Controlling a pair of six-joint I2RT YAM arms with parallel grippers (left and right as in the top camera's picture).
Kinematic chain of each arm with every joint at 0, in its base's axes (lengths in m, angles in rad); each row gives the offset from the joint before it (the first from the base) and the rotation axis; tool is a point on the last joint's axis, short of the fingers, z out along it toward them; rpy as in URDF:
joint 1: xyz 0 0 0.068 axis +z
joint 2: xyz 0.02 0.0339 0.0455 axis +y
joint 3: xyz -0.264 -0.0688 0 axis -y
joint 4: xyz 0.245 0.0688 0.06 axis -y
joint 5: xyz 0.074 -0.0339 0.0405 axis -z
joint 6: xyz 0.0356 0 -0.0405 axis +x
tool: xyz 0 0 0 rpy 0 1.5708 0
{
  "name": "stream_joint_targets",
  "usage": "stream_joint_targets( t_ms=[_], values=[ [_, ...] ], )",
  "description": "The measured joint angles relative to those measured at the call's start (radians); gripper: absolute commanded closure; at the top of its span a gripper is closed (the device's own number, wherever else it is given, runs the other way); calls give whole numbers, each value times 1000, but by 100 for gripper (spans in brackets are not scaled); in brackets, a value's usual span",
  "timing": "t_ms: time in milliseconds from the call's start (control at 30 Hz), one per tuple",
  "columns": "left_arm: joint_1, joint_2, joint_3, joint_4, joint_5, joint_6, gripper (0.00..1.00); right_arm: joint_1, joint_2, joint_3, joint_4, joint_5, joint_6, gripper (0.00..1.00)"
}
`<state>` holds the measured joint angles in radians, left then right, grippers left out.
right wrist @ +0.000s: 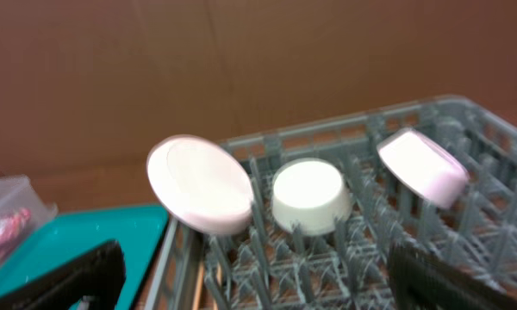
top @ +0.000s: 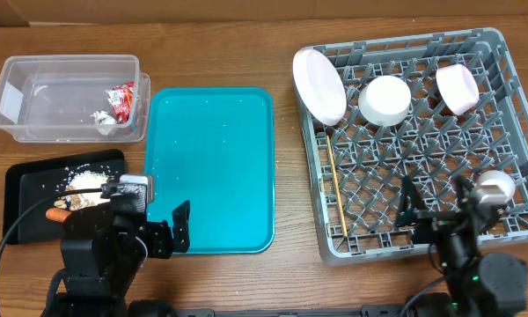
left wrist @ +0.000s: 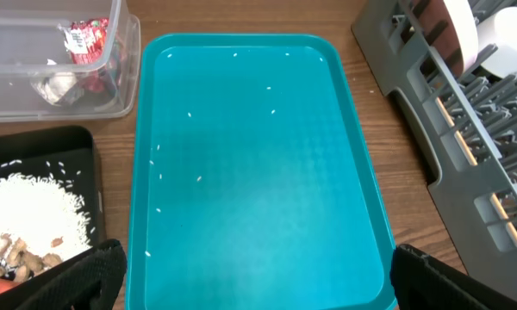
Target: Sort waste into correct bins and load items into the dishwasher
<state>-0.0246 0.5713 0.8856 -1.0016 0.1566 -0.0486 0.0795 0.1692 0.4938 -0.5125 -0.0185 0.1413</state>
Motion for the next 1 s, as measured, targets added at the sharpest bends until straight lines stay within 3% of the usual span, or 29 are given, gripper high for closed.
stream_joint_targets(
  t_ms=[200, 333, 467, 1000],
  values=[
    [0, 0, -1, 0, 0, 0, 0, 19, -152, -288, 342, 1, -7, 0],
    [0, 0, -1, 0, 0, 0, 0, 19, -156, -427, 494, 0, -11, 0],
    [0, 0, -1, 0, 0, 0, 0, 19, -154, -476, 407, 0, -12, 0],
    [0, 0, -1, 0, 0, 0, 0, 19, -155, -476, 422, 0, -12, 0]
  ],
)
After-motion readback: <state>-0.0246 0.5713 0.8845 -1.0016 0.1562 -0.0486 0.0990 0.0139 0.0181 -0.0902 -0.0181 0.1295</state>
